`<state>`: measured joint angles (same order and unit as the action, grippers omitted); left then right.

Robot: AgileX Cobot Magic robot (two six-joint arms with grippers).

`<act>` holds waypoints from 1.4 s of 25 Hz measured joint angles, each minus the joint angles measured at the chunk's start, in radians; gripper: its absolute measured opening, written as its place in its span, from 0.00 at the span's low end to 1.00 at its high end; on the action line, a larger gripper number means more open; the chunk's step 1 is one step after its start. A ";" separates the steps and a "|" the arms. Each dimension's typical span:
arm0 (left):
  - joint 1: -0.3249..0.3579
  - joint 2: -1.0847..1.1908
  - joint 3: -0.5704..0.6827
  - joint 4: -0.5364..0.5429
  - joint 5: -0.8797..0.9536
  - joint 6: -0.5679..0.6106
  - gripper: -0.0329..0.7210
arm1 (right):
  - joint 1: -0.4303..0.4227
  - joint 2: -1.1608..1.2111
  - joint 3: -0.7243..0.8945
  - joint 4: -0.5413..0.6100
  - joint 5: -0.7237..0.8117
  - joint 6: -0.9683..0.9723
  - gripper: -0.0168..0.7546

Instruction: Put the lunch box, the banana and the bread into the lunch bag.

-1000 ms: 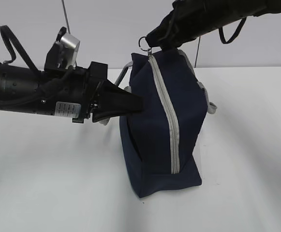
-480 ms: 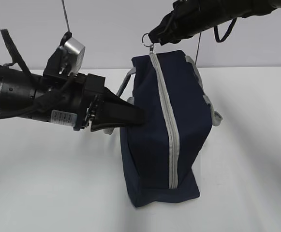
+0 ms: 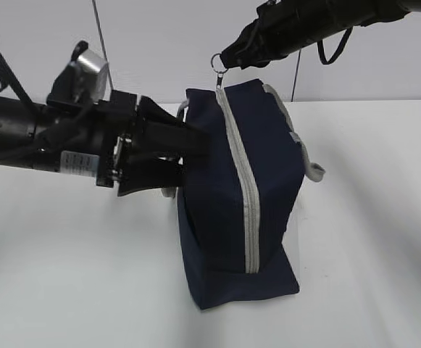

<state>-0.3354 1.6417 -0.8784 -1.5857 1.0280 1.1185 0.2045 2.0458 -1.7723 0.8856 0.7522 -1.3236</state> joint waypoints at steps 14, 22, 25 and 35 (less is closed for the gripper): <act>0.214 -0.049 -0.104 0.085 0.132 -0.306 0.75 | -0.010 0.000 0.000 -0.004 0.045 0.014 0.00; 0.233 -0.063 -0.349 0.773 0.172 -0.673 0.74 | -0.020 0.000 0.000 -0.004 0.055 0.023 0.00; 0.237 -0.063 -0.396 0.972 0.181 -0.779 0.74 | -0.021 0.000 0.000 -0.005 0.055 0.024 0.00; 0.237 -0.039 -0.495 0.809 0.024 -0.833 0.74 | -0.021 0.000 0.000 -0.005 0.057 0.026 0.00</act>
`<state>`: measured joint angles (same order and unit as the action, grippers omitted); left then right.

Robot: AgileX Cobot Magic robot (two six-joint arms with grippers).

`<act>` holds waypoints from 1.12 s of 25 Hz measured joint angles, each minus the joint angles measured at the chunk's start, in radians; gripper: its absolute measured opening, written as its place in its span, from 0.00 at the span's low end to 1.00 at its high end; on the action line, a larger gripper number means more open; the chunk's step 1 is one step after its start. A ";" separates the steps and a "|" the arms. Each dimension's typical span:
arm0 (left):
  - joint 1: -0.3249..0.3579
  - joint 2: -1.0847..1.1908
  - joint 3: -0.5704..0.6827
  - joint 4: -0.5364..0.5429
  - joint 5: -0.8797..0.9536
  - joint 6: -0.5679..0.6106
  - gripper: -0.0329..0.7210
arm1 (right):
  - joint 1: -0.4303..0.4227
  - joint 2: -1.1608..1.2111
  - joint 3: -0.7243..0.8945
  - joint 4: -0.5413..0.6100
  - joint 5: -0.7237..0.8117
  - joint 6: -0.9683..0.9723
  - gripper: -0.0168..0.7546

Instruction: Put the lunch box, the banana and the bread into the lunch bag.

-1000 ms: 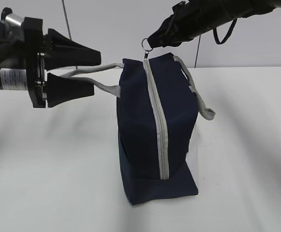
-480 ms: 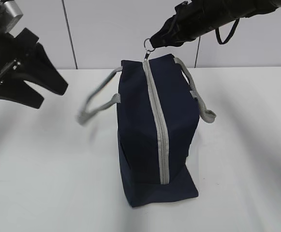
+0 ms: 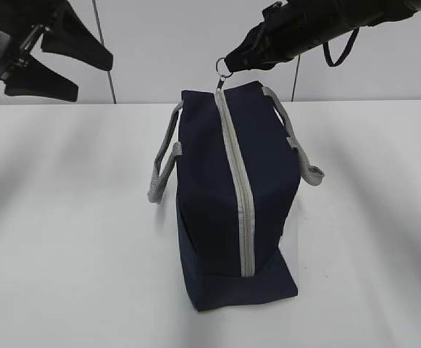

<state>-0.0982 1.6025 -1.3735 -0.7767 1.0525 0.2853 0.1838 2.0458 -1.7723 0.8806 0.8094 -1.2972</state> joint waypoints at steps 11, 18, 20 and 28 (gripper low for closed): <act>-0.120 0.301 -0.197 -0.168 -0.105 0.002 0.74 | 0.000 0.000 0.000 0.000 0.014 0.000 0.00; -0.171 0.429 -0.349 -0.176 -0.108 -0.004 0.74 | 0.000 0.000 0.000 0.000 0.019 0.000 0.00; -0.176 0.443 -0.352 -0.175 -0.108 -0.006 0.74 | 0.000 0.000 0.000 0.000 0.019 0.000 0.00; -0.190 0.460 -0.352 -0.175 -0.105 -0.007 0.69 | 0.000 0.000 0.000 0.000 0.020 0.000 0.00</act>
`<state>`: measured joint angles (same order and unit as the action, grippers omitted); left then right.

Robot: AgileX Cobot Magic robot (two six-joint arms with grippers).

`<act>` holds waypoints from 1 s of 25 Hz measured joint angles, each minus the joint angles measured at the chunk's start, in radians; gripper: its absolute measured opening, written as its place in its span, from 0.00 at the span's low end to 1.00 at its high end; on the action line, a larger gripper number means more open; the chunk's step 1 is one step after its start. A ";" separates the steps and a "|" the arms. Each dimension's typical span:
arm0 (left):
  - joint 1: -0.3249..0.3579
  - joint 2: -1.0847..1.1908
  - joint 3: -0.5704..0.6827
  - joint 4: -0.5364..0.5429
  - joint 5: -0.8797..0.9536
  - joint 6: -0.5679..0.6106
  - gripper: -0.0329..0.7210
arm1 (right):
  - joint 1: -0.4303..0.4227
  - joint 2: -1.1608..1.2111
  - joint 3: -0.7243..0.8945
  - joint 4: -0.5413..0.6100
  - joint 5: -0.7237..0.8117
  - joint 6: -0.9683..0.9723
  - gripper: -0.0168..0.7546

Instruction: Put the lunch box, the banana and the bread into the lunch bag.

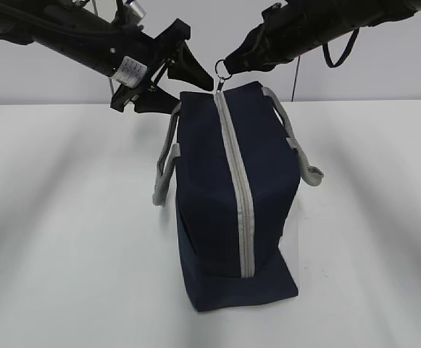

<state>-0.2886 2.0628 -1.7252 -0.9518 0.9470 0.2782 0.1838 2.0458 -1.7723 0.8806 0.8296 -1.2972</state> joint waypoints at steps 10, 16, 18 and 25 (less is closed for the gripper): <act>-0.022 0.012 0.000 0.019 -0.008 0.000 0.19 | 0.000 0.000 0.000 -0.003 -0.029 -0.034 0.00; -0.022 0.015 0.000 -0.007 0.004 0.006 0.06 | 0.000 0.030 -0.002 -0.001 -0.079 -0.043 0.00; -0.022 0.015 0.000 -0.020 0.016 0.025 0.06 | 0.000 0.054 -0.002 0.001 -0.094 -0.044 0.00; -0.022 -0.008 0.000 -0.029 0.036 0.077 0.05 | 0.000 0.088 -0.004 0.017 -0.128 -0.026 0.00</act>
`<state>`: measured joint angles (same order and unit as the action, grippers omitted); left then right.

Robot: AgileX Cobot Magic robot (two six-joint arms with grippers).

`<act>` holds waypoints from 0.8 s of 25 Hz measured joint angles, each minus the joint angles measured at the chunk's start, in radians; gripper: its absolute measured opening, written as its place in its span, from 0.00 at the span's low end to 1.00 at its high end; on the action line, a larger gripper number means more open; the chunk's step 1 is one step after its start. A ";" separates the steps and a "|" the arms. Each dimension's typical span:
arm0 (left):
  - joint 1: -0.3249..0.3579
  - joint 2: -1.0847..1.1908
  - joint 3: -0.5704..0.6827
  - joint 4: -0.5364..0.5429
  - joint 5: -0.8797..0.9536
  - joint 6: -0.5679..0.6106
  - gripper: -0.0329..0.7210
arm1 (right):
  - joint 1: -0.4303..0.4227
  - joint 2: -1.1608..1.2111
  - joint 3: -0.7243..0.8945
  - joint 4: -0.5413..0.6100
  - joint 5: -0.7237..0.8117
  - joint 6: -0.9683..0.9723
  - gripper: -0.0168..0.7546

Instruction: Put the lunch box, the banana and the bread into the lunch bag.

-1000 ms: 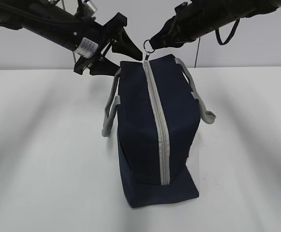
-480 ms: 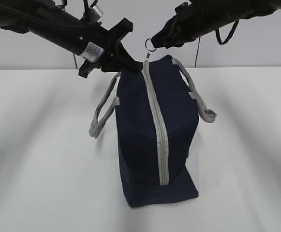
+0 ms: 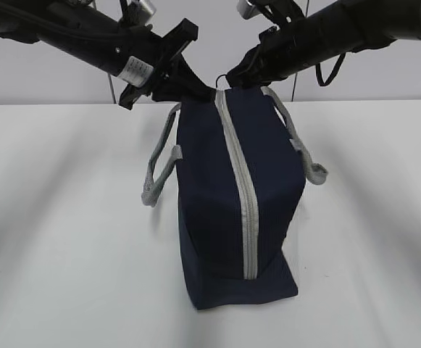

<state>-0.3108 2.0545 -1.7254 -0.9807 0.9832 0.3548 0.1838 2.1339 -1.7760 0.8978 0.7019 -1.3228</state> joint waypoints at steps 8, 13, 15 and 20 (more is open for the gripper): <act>0.000 -0.048 0.000 0.029 -0.004 0.018 0.05 | -0.024 0.016 -0.006 -0.005 0.028 0.086 0.00; 0.000 -0.061 0.000 0.030 -0.002 0.036 0.05 | -0.041 0.016 -0.010 -0.052 0.072 0.117 0.00; -0.003 -0.061 0.000 0.030 -0.002 0.046 0.05 | -0.043 0.016 -0.010 -0.076 0.081 0.128 0.00; -0.004 -0.061 0.000 0.033 -0.006 0.052 0.05 | -0.043 0.016 -0.012 -0.087 0.087 0.138 0.00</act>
<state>-0.3151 1.9933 -1.7254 -0.9482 0.9774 0.4065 0.1409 2.1498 -1.7880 0.8108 0.7889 -1.1851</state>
